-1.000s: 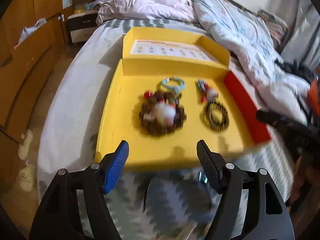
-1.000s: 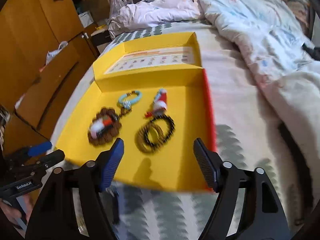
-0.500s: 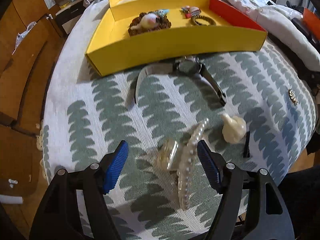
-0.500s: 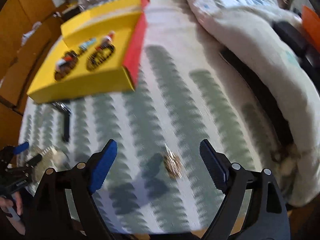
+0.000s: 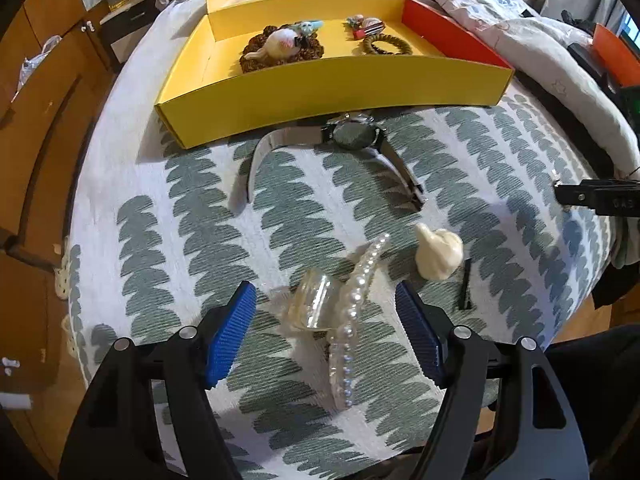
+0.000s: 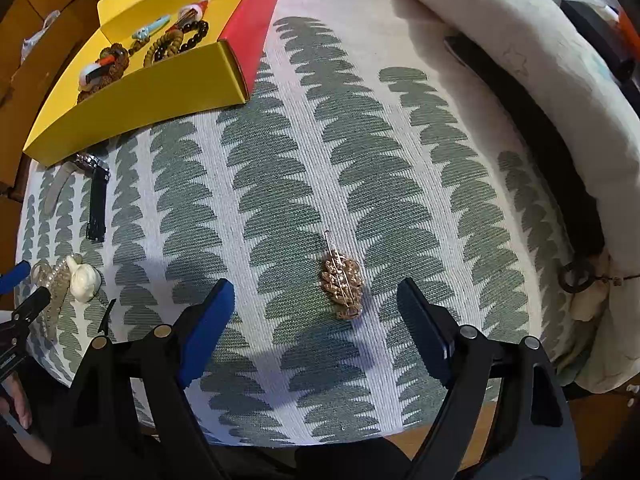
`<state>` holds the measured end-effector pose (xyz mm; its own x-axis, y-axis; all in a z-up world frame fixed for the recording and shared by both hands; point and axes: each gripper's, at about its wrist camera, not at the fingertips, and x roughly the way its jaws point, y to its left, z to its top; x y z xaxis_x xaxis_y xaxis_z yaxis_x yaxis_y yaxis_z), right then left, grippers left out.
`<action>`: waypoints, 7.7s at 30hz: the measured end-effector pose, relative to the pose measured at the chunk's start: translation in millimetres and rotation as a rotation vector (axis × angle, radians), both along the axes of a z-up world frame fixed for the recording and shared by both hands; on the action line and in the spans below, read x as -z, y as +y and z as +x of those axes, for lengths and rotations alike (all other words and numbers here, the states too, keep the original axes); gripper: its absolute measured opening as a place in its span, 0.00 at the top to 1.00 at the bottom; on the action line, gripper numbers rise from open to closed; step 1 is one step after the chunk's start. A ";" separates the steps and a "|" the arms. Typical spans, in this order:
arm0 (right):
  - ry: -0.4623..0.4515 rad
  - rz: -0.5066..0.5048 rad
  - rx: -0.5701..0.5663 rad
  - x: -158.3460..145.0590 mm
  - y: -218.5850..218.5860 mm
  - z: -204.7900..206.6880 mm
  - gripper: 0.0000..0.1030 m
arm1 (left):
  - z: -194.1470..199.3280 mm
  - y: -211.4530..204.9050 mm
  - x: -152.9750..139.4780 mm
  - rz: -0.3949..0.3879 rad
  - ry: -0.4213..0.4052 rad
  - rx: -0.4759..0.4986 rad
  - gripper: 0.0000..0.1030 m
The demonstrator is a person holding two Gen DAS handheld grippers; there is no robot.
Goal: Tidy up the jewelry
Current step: 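Grasp pearl hair claw with left tool while right tool grasps gold leaf brooch, then carry pearl hair claw with left tool into box while right tool carries brooch, then open both tools to release hair claw and brooch in the box, then grasp wristwatch strap with left tool while right tool grasps white garlic-shaped ornament, then carry wristwatch with left tool into box while right tool carries white ornament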
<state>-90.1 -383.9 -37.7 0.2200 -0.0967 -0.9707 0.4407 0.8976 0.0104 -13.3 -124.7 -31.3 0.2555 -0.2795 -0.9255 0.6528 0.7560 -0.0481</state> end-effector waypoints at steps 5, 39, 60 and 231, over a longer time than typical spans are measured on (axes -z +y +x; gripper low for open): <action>0.036 -0.015 -0.006 6.0 4.0 7.2 0.19 | -1.6 -7.8 14.6 0.079 -0.002 0.012 0.30; 0.069 -0.051 -0.012 27.2 -13.1 18.5 0.76 | 6.6 -8.7 26.4 0.032 0.091 -0.039 0.59; -0.273 0.011 -0.083 -85.0 18.7 24.2 0.76 | 37.8 16.0 -33.2 -0.166 0.075 -0.102 0.61; -0.239 0.169 -0.146 -13.0 -18.4 302.9 0.63 | 257.8 -79.6 -16.0 -0.221 0.056 -0.224 0.90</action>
<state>212.7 -402.2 -24.7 0.4435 0.1103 -0.8894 0.2748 0.9279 0.2521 244.5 -204.3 -15.2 0.2832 -0.4177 -0.8633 0.4632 0.8478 -0.2583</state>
